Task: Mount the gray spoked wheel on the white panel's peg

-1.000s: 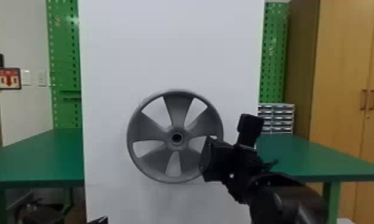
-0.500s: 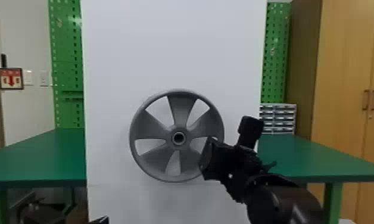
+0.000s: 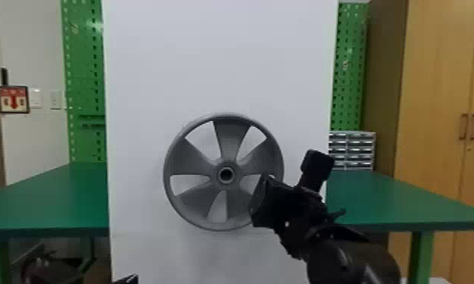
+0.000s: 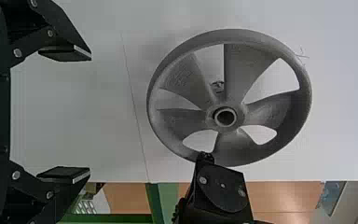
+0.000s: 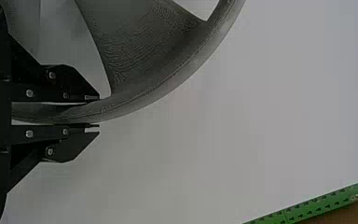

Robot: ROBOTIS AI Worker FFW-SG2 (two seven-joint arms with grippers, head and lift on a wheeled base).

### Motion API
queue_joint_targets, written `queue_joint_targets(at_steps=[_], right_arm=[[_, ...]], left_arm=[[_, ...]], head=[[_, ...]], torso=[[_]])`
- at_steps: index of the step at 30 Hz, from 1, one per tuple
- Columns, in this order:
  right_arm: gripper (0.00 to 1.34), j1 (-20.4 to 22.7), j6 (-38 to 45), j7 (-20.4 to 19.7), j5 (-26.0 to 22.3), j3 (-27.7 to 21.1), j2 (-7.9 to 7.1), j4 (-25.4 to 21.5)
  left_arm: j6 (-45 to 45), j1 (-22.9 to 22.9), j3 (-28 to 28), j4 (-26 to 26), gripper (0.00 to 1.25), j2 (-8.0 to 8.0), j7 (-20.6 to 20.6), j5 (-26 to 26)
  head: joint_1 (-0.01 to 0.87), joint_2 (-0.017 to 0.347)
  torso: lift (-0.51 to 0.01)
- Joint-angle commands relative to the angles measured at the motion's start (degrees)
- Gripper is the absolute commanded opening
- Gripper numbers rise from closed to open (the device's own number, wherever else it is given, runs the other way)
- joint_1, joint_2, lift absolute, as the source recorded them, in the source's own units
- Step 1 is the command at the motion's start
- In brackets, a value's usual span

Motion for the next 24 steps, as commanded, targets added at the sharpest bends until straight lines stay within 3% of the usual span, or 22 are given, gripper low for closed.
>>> queue_joint_targets(at_steps=[1,14,16,18,21,24], right_arm=[[0.03,-0.02,-0.31,0.02,-0.66,0.22,0.01,-0.01],[0.04,0.07,-0.48,0.02,-1.10,0.13,-0.08,-0.10],[0.12,0.07,-0.66,0.02,-1.62,0.22,-0.08,-0.10],[0.29,0.07,-0.84,0.02,-1.62,0.31,-0.08,-0.10],[0.34,0.16,-0.92,0.02,-1.71,0.31,-0.08,-0.10],[0.52,0.16,-0.92,0.02,-1.80,0.31,-0.08,-0.10]], left_arm=[[-0.01,-0.13,-0.05,-0.01,0.86,0.08,0.00,0.03],[-0.01,-0.21,-0.05,0.08,0.86,0.08,0.00,0.20],[0.07,-0.21,-0.05,0.08,0.86,0.08,0.00,0.20],[-0.01,-0.30,-0.05,0.08,0.86,0.17,0.00,0.20],[-0.01,-0.30,-0.14,0.08,0.86,0.17,0.00,0.20],[-0.01,-0.30,-0.14,0.08,0.86,0.17,0.00,0.20]], head=[[0.123,-0.008],[0.123,-0.008],[0.123,-0.008],[0.123,-0.008],[0.123,-0.008],[0.123,-0.008]], torso=[[-0.405],[-0.405],[-0.405],[-0.405],[-0.405],[-0.405]])
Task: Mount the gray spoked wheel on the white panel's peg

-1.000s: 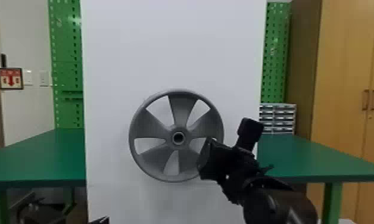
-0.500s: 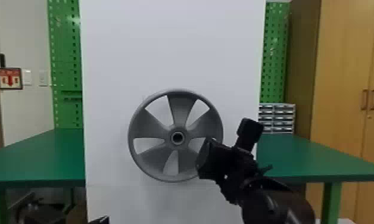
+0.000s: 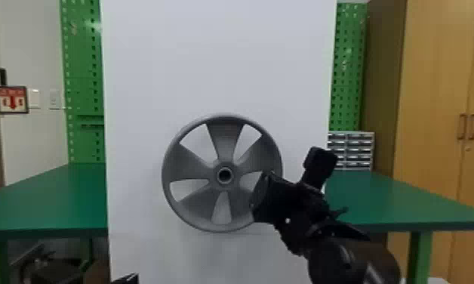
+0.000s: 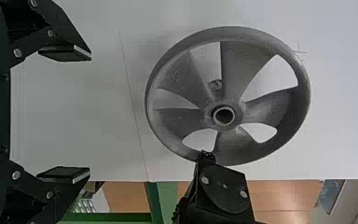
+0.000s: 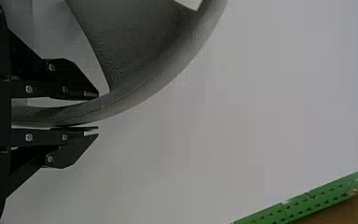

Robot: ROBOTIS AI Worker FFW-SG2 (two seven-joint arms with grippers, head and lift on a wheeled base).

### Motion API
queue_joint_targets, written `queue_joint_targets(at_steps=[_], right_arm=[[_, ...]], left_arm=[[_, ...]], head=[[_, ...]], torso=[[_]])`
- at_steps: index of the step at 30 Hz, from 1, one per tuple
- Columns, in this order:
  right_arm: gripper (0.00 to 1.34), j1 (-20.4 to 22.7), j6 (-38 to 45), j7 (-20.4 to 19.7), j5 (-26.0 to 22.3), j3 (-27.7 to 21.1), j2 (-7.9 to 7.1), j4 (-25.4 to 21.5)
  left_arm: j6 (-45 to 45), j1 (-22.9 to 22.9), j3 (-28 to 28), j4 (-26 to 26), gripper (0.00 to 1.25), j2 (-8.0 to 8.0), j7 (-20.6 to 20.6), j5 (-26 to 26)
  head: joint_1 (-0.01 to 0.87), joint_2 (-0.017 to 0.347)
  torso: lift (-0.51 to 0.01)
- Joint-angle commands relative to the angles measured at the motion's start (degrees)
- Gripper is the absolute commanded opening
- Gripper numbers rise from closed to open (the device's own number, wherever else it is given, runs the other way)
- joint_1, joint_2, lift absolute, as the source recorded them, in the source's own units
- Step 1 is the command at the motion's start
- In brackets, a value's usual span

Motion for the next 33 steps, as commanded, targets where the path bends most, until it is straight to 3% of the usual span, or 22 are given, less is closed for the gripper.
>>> queue_joint_targets(at_steps=[1,8,18,22,29,33], right_arm=[[0.54,0.06,0.03,0.00,-0.18,-0.05,0.00,0.26],[0.66,0.41,-0.49,0.27,-1.23,-0.22,-0.09,0.17],[0.96,0.50,-0.84,5.45,-0.18,-1.10,-0.18,0.79],[1.00,0.50,-0.93,7.21,0.09,-1.36,-0.18,1.05],[1.30,0.50,-0.93,8.27,0.00,-1.45,-0.09,1.32],[1.30,0.50,-0.93,8.27,-0.27,-1.45,-0.09,1.32]], left_arm=[[-0.01,0.00,-0.07,0.00,0.86,0.01,0.00,0.00],[-0.01,0.00,-0.07,0.09,0.86,0.01,0.00,0.00],[0.08,0.00,-0.15,0.09,0.86,0.01,0.00,0.09],[0.08,0.00,-0.15,0.17,0.86,0.01,0.00,0.09],[0.08,-0.09,-0.24,0.17,0.87,0.01,0.00,0.09],[-0.01,-0.09,-0.33,0.17,0.87,0.01,0.00,0.18]], head=[[0.123,-0.008],[0.123,-0.008],[0.123,-0.008],[0.123,-0.008],[0.123,-0.008],[0.123,-0.008]], torso=[[-0.405],[-0.405],[-0.405],[-0.405],[-0.405],[-0.405]])
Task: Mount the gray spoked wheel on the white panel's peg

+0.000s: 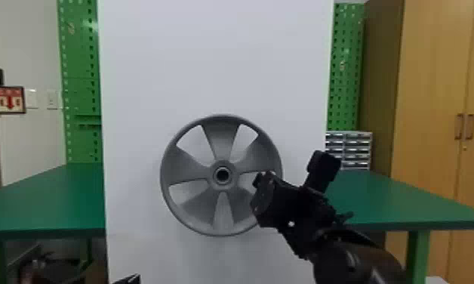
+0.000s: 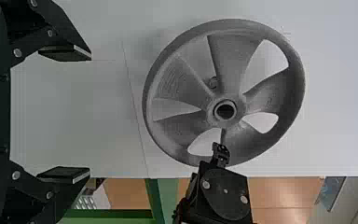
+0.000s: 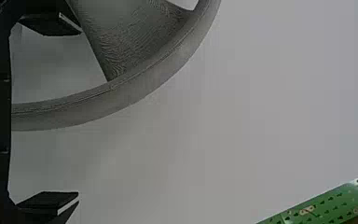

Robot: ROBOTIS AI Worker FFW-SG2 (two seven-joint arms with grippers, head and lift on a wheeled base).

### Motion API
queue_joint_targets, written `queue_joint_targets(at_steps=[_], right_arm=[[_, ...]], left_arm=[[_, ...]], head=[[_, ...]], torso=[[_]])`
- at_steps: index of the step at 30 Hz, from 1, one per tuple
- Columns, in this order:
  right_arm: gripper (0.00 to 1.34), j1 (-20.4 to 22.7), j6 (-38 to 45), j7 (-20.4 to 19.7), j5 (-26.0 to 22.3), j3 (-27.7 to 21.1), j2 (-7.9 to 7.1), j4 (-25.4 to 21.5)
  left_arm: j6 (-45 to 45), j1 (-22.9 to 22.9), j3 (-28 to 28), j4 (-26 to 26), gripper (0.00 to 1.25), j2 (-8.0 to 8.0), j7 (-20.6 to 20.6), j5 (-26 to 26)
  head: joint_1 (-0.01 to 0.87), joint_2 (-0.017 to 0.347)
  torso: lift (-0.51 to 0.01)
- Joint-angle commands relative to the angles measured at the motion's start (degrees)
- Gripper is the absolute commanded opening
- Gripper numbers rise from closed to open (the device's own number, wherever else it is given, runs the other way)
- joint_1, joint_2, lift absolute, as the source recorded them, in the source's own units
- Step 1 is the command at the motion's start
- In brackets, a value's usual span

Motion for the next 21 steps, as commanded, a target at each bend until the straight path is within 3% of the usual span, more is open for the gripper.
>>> queue_joint_targets(at_steps=[1,11,21], right_arm=[[1.30,0.00,0.00,-0.02,-0.28,-0.02,0.02,0.01],[1.30,1.23,0.00,0.07,-0.46,0.51,0.02,-1.04],[1.30,7.12,-0.17,-0.37,4.11,3.14,-0.42,-10.18]], left_arm=[[-0.03,-0.06,-0.04,0.00,0.87,0.00,0.00,0.03],[-0.03,0.03,0.14,0.00,0.87,0.00,0.00,0.12],[-0.20,0.21,0.57,0.00,0.87,0.00,-0.09,0.21]], head=[[0.123,-0.008],[0.123,-0.008],[0.123,-0.008]], torso=[[-0.405],[-0.405],[-0.405]])
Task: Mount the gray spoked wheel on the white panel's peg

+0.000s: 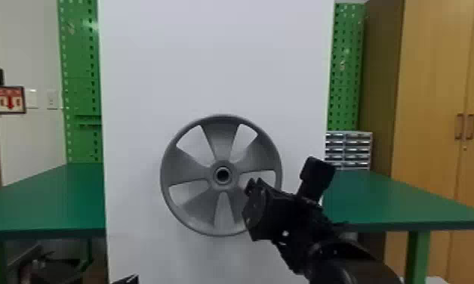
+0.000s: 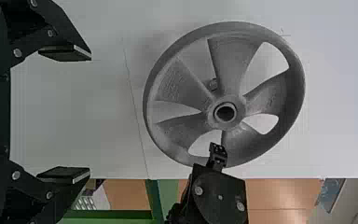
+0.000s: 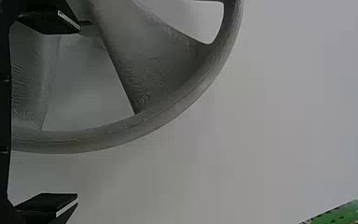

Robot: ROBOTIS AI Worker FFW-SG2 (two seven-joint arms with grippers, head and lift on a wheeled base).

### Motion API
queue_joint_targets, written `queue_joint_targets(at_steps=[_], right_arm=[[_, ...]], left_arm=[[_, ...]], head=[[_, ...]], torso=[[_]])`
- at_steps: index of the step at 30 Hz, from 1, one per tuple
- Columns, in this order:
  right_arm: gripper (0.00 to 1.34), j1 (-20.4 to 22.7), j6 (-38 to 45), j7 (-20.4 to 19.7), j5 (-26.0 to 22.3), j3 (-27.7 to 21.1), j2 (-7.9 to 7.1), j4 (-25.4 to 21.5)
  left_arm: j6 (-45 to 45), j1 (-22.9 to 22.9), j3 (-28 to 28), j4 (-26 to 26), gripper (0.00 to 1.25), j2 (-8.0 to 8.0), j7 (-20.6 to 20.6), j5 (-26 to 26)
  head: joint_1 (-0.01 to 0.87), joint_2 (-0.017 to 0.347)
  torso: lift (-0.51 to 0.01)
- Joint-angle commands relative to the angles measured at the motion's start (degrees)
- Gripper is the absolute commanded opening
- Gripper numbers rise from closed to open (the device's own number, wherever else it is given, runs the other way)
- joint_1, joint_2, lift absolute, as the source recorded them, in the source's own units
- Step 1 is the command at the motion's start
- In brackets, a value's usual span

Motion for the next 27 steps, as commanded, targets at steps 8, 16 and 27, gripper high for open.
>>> queue_joint_targets(at_steps=[8,16,27], right_arm=[[1.30,9.29,-0.16,0.00,6.54,3.69,-2.19,-9.30],[1.30,16.68,-3.15,0.09,11.03,6.07,-3.86,-9.56],[1.30,24.24,-6.84,0.26,14.37,6.51,-6.15,-7.98]], left_arm=[[-0.79,0.37,0.51,-0.09,0.87,0.00,0.00,0.00],[-1.14,0.63,1.30,-1.23,0.86,0.00,0.00,-0.96],[-1.05,0.45,0.95,-2.11,0.86,0.00,0.00,-2.02]], head=[[0.123,-0.008],[0.123,-0.008],[0.123,-0.008]], torso=[[-0.405],[-0.405],[-0.405]])
